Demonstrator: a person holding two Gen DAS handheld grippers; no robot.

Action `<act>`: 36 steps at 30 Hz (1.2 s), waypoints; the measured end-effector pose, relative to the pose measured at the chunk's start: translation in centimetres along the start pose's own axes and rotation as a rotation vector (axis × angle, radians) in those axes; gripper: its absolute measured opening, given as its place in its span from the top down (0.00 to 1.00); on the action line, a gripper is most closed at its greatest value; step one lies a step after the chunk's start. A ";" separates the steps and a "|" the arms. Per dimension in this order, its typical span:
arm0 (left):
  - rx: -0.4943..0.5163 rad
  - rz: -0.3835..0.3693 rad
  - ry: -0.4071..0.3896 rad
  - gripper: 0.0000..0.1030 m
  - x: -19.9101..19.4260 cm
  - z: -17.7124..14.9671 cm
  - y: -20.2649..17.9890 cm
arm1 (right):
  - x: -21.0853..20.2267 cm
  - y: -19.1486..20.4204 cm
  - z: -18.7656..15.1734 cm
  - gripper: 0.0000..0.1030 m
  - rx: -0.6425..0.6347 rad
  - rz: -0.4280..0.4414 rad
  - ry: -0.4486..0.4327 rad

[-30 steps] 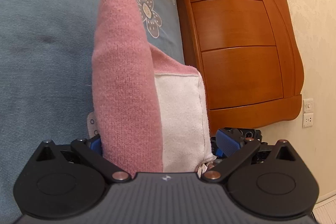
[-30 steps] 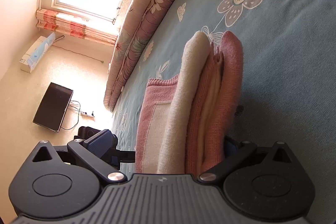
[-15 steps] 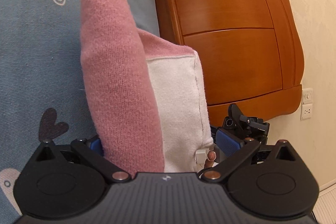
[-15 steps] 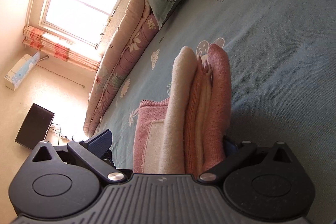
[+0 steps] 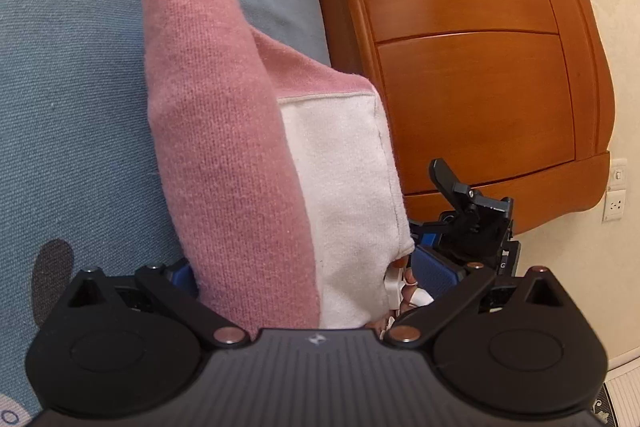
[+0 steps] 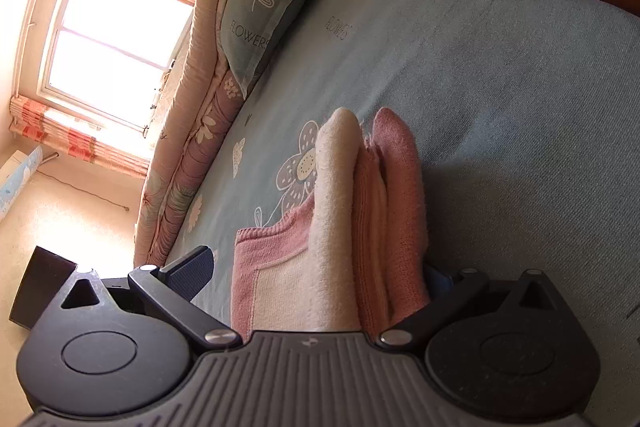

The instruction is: Fold clothes

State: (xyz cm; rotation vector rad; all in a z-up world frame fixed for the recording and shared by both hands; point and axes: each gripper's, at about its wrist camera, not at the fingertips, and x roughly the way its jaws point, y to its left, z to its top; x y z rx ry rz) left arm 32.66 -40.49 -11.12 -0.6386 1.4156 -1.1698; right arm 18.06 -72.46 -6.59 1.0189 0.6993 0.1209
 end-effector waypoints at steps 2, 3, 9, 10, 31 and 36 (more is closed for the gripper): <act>0.062 0.099 -0.013 0.02 -1.0 -0.6 -0.8 | -0.6 0.4 -0.1 0.00 -0.036 -0.090 -0.035; 0.092 0.149 -0.019 0.02 -1.5 -0.9 -1.2 | -1.1 0.7 -0.2 0.00 -0.060 -0.149 -0.061; 0.310 0.449 -0.119 0.02 -7.5 -6.5 -2.1 | -4.1 4.1 -1.4 0.00 -0.210 -0.179 -0.130; 0.348 0.496 -0.132 0.02 -8.9 -7.4 -2.0 | -4.0 4.3 -1.7 0.00 -0.225 -0.190 -0.123; 0.496 0.729 -0.215 0.01 -17.0 -15.8 -2.0 | -5.2 4.0 -8.3 0.00 -0.308 -0.434 -0.057; 0.524 0.715 -0.219 0.01 -17.5 -16.6 -2.6 | -7.6 4.1 -9.3 0.00 -0.218 -0.247 -0.100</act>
